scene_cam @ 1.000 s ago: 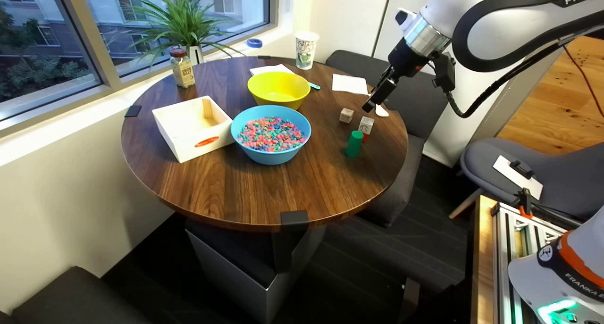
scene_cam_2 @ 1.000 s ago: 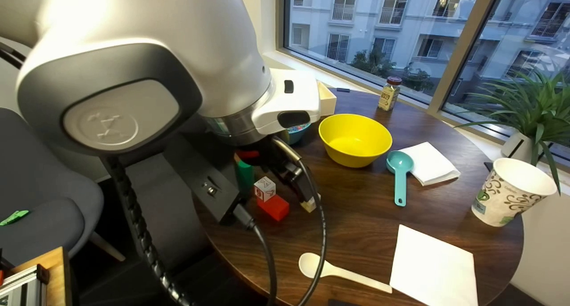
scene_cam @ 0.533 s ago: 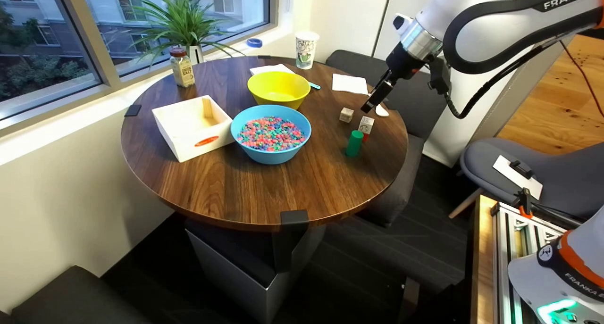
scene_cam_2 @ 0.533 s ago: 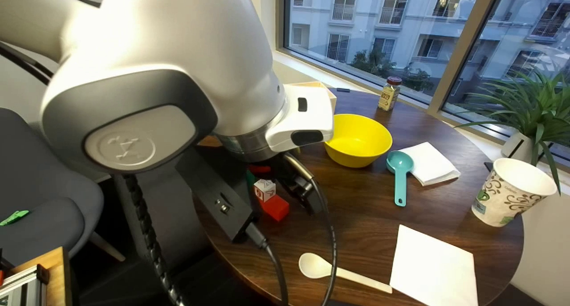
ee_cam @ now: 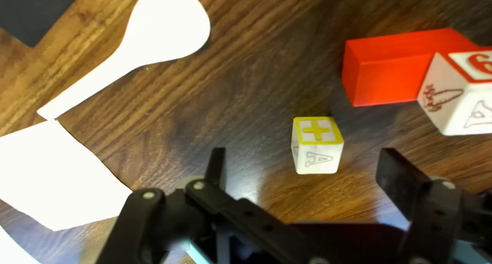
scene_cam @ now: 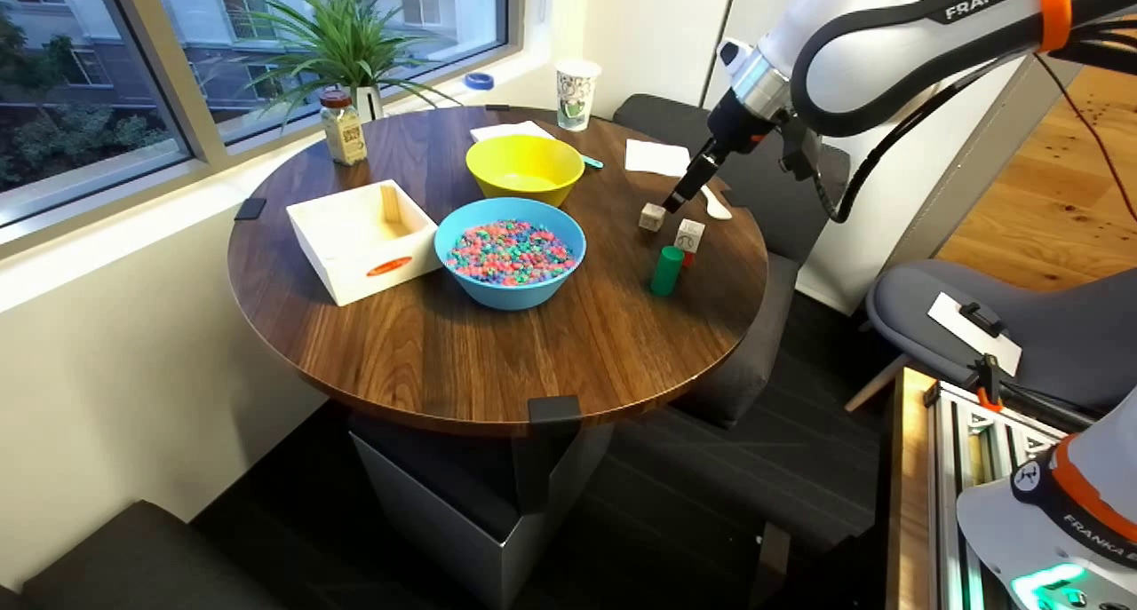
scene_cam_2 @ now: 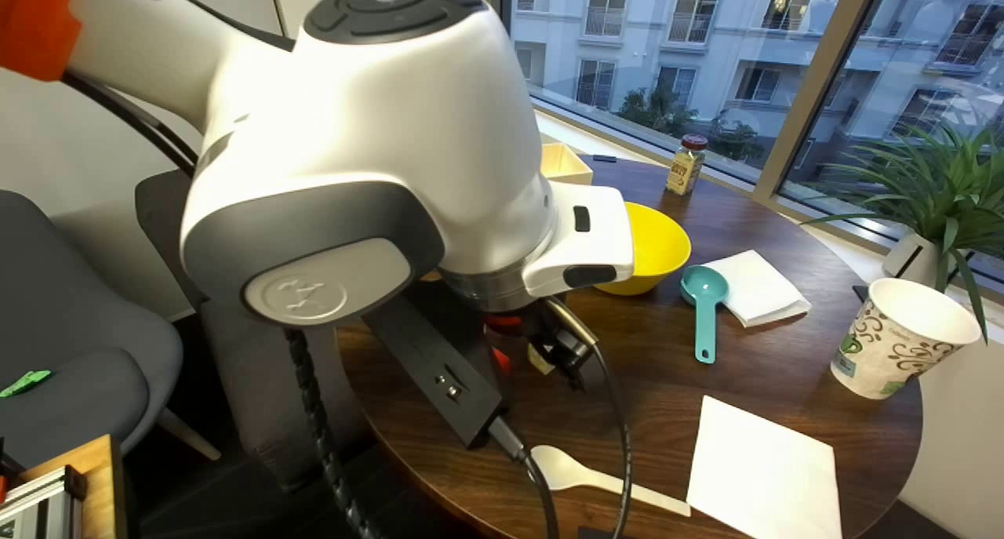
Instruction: Lift the dices from the table and put them on the orange plush block
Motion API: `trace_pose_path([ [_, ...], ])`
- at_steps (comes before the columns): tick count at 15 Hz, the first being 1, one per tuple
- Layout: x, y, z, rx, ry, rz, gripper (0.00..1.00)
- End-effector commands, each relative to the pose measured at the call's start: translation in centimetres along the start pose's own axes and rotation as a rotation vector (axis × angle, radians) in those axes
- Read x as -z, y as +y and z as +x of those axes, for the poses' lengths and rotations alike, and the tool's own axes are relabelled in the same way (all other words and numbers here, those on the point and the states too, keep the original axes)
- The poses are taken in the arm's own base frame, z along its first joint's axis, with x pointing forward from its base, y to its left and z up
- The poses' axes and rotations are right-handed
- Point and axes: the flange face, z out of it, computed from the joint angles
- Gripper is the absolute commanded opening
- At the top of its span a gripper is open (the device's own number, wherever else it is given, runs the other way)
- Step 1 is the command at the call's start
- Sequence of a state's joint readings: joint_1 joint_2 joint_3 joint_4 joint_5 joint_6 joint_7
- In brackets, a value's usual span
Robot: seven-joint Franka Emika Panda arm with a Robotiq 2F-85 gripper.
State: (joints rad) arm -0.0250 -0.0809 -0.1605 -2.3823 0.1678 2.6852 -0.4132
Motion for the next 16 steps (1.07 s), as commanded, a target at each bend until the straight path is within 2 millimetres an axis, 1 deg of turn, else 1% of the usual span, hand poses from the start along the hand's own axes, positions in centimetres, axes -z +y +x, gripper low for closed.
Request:
trace_pose_path([
  [1,-1.6,0.3,1.0,-0.001,0.008,0.029,0.99],
  [3,-2.1,0.3,1.4,0.003,0.008,0.041,0.95],
  [4,-2.3,0.3,1.6,0.004,0.007,0.046,0.89],
  [5,-2.5,0.2,1.7,0.007,0.007,0.050,0.72],
  [8,-3.0,0.0,2.1,0.015,0.006,0.060,0.47],
  [10,-3.3,-0.1,2.2,0.021,0.004,0.068,0.34],
  [11,-3.5,-0.2,2.2,0.022,0.001,0.072,0.24],
  [12,-3.7,-0.3,2.2,0.025,-0.001,0.073,0.68],
  [13,-3.8,-0.3,2.2,0.028,-0.003,0.075,0.63],
  [14,-3.9,-0.3,2.2,0.030,-0.003,0.077,0.63],
  [15,-3.9,-0.4,2.2,0.033,-0.004,0.078,0.69],
  [16,-4.0,-0.4,2.2,0.035,-0.004,0.079,0.58],
])
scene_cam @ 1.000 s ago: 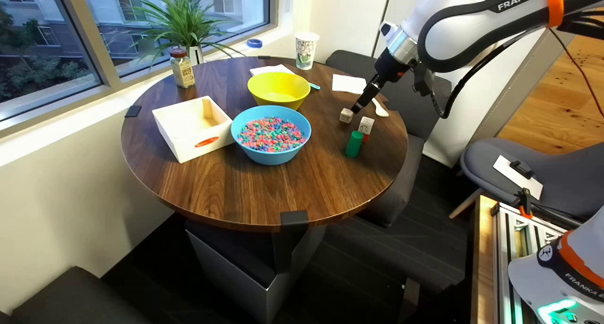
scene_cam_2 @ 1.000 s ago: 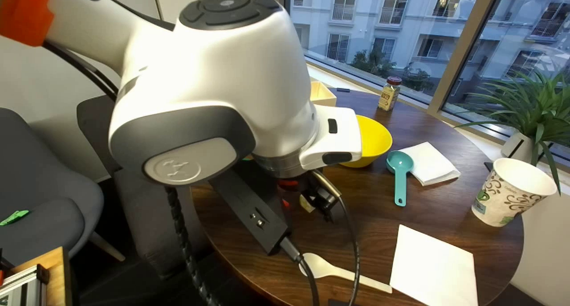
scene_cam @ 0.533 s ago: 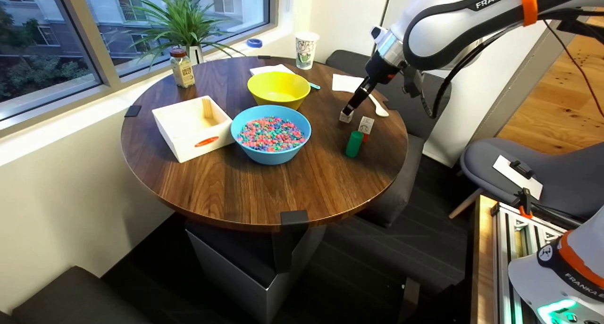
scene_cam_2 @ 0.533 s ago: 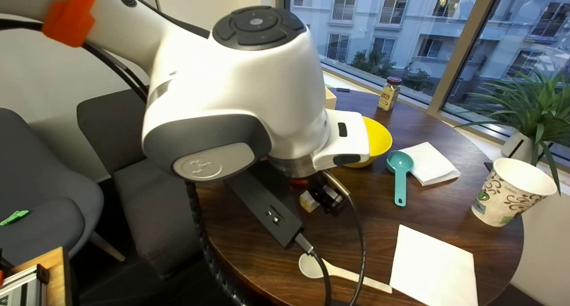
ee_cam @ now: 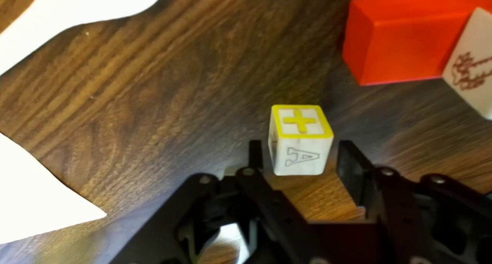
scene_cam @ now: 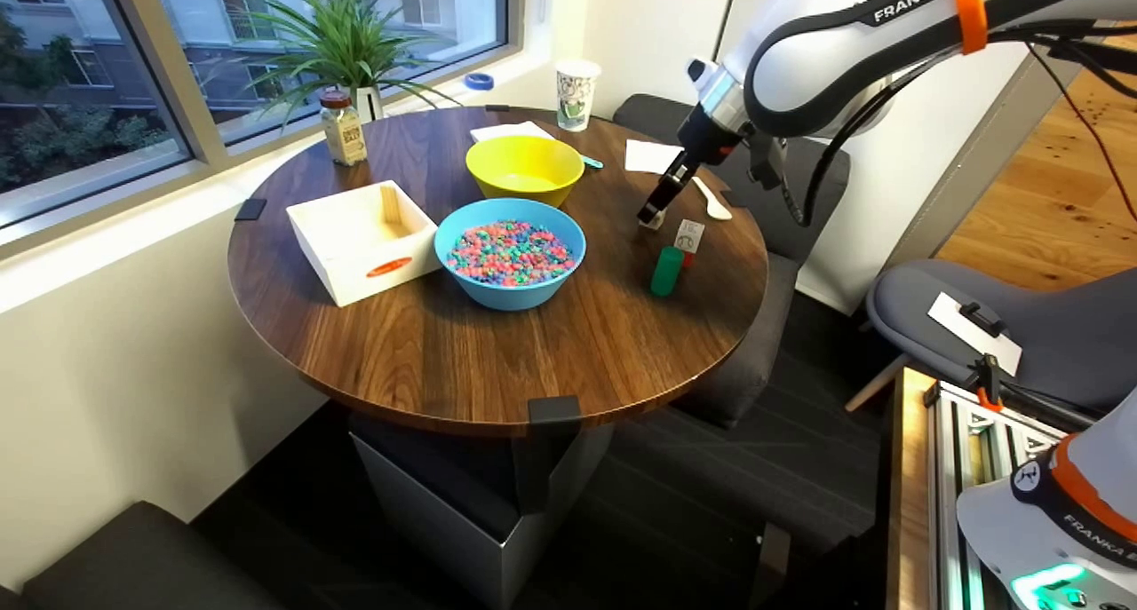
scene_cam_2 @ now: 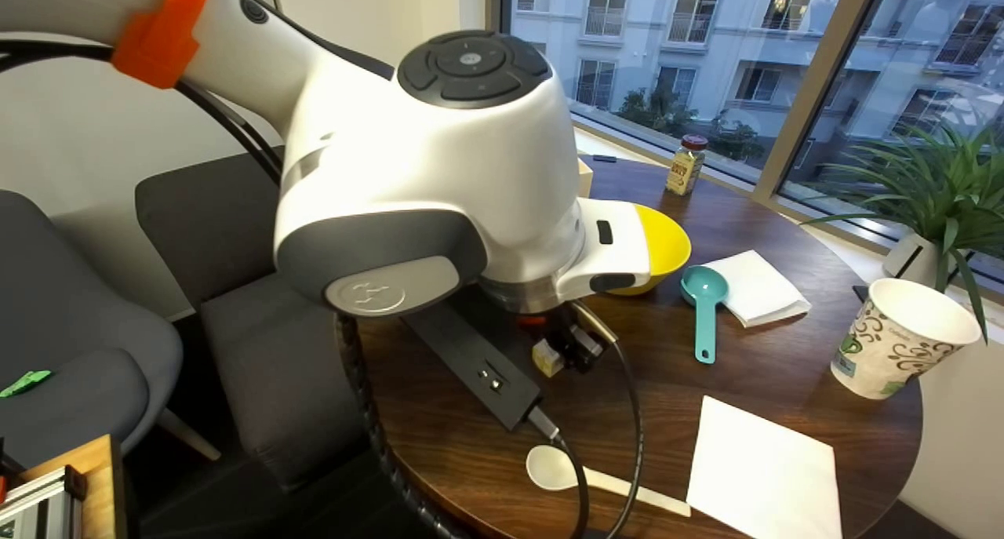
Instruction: Lift the dices from the table and put them on the orange plush block
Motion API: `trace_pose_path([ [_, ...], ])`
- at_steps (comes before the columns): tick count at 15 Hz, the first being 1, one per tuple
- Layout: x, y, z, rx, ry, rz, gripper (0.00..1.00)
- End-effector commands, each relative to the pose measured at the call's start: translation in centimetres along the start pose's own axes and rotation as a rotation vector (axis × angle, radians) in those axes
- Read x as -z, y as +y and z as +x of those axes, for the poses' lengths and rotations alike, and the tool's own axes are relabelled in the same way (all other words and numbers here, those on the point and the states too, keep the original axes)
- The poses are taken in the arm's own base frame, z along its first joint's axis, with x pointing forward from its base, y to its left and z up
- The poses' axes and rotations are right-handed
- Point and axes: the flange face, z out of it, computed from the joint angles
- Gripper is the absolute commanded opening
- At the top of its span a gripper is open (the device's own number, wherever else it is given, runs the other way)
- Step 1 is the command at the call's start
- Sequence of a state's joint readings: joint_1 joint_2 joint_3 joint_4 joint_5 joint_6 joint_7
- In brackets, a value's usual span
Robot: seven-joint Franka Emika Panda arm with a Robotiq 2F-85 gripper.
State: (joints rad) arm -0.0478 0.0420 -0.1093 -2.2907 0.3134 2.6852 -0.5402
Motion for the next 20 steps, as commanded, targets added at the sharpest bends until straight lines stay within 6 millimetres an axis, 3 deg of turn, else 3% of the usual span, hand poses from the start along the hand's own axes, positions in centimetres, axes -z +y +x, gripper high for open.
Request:
trace_pose_path([
  [1,-0.6,0.0,0.3,0.015,0.001,0.019,0.33],
  [3,-0.5,0.0,0.3,0.022,0.002,0.018,0.32],
  [4,-0.4,0.0,0.4,0.024,0.002,0.015,0.42],
  [5,-0.3,0.0,0.4,0.027,0.004,0.011,0.67],
  [6,-0.2,0.1,0.4,0.029,0.003,0.009,0.67],
  [7,-0.2,0.1,0.4,0.029,0.003,0.008,0.60],
  [8,-0.1,0.2,0.4,0.029,0.006,0.006,0.24],
  [10,0.1,0.2,0.5,0.029,0.007,0.007,0.27],
  [13,0.3,0.2,0.5,0.034,0.010,0.003,0.09],
  [20,1.7,0.1,0.5,0.034,0.015,0.011,0.09],
])
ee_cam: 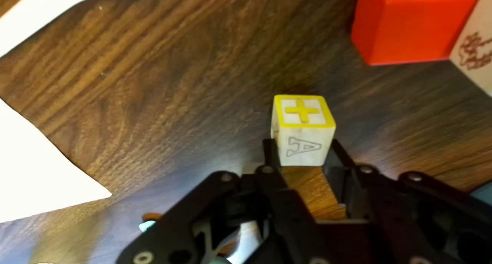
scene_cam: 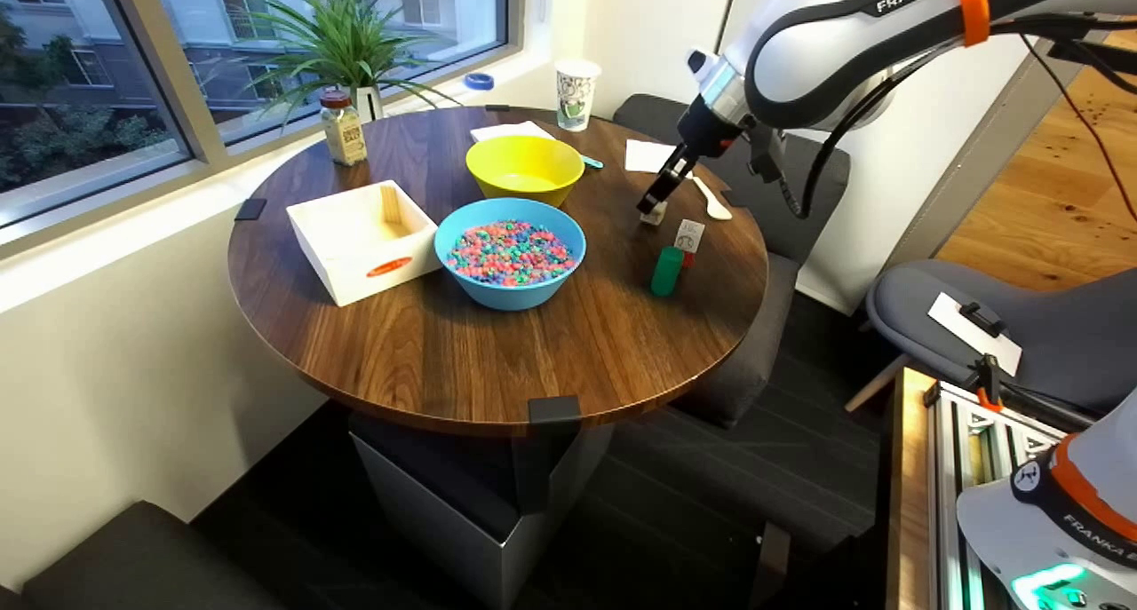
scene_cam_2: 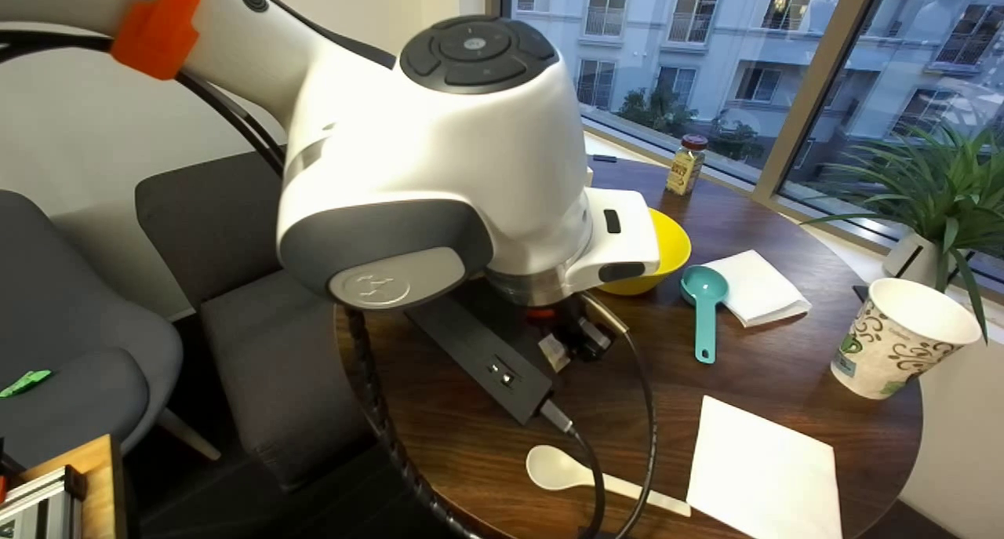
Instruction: Lift the dices from the table and put them on the orange plush block
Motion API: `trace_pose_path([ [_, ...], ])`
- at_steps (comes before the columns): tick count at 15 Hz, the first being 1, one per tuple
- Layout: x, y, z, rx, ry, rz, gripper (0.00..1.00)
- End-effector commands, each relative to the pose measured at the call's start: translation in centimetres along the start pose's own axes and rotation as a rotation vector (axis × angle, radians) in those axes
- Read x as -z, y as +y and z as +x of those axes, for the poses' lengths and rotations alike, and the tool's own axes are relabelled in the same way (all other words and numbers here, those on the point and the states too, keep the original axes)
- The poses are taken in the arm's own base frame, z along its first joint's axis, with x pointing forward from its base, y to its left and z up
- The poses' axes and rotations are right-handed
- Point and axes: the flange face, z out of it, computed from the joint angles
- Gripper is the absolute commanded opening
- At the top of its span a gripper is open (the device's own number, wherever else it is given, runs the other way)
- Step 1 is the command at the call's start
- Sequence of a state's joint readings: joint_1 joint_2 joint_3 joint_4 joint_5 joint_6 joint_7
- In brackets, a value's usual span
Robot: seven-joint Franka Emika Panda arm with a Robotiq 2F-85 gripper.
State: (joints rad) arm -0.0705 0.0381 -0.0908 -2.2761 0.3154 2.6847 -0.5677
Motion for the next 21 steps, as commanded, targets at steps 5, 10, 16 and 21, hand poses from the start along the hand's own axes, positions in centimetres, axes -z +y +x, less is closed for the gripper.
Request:
trace_pose_path([
  [5,2.6,-0.8,-0.3,0.020,0.009,0.018,0.09],
  [10,3.8,-1.6,-1.1,0.031,0.011,0.026,0.09],
  [16,4.8,-2.6,-2.4,0.037,-0.001,0.036,0.09],
  [21,5.5,-2.9,-3.3,0.049,-0.016,0.035,0.09],
])
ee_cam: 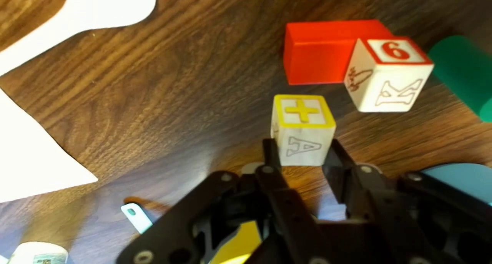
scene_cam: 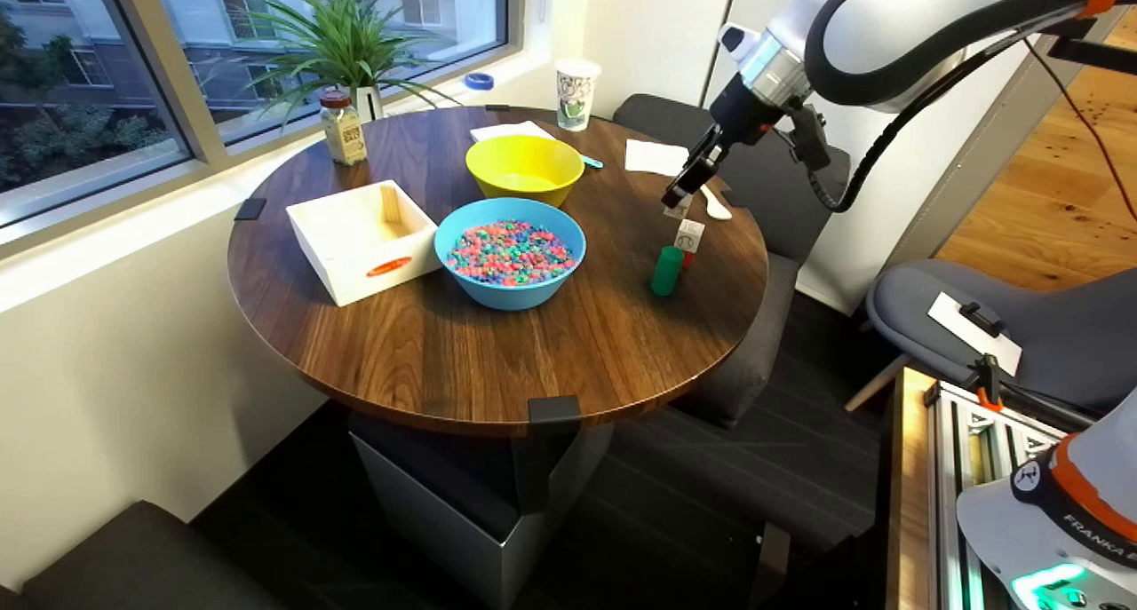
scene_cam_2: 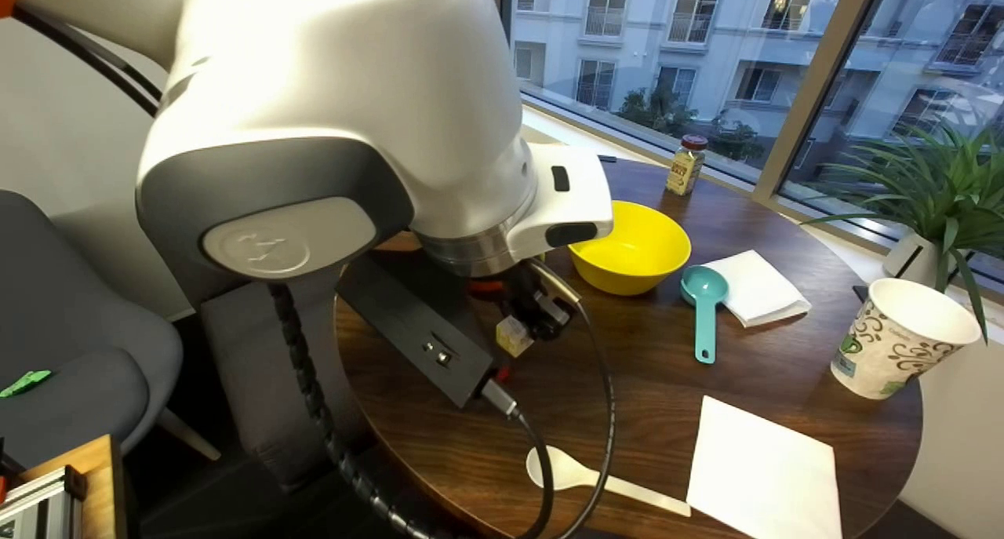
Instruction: Lift the dices from the table and put them on the orange plush block
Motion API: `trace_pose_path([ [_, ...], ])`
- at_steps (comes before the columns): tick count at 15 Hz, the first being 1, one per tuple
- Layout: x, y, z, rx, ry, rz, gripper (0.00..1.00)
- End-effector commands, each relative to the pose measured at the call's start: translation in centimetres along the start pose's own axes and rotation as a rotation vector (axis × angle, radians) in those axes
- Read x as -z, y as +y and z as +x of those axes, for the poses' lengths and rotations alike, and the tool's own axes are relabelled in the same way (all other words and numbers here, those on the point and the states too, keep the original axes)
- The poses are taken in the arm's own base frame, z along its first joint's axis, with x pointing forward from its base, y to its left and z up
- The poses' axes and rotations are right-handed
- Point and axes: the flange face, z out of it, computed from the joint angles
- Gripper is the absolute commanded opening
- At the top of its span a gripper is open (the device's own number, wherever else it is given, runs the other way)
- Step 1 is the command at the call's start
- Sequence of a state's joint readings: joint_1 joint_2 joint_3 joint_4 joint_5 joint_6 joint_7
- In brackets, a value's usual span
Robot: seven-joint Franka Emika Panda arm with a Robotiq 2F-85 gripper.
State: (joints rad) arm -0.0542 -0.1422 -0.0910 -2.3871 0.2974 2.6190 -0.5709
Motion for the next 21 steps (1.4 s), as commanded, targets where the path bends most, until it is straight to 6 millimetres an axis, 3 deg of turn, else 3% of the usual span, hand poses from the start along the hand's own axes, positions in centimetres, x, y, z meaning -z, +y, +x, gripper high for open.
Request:
trace_pose_path([
  [1,0.8,-0.5,-1.4,0.014,-0.030,0.005,0.09],
  [11,0.7,-0.3,-2.7,0.014,-0.055,0.008,0.09],
  [21,0.5,-0.5,-2.6,0.007,-0.054,0.016,0.09],
])
